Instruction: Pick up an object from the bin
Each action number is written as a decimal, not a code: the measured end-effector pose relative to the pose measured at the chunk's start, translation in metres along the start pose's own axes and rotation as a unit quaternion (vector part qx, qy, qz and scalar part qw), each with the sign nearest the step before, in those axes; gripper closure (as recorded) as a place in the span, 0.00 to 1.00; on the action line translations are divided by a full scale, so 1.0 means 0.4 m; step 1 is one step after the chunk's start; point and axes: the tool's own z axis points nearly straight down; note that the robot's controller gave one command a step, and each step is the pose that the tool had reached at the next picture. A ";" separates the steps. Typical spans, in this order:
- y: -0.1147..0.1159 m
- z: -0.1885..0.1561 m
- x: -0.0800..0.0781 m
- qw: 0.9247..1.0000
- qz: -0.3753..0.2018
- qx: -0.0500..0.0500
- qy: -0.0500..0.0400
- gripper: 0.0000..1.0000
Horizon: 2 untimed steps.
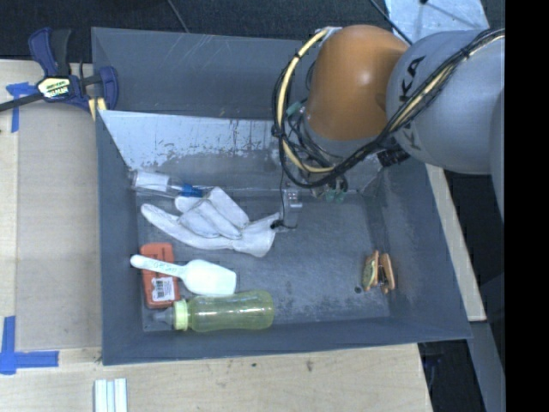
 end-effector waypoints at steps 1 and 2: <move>0.091 0.104 0.056 0.999 0.033 0.000 0.005 0.00; 0.087 0.140 0.041 1.000 0.016 0.000 0.003 0.00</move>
Offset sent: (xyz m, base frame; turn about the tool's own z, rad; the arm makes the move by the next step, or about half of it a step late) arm -0.0131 0.0337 -0.0704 0.0115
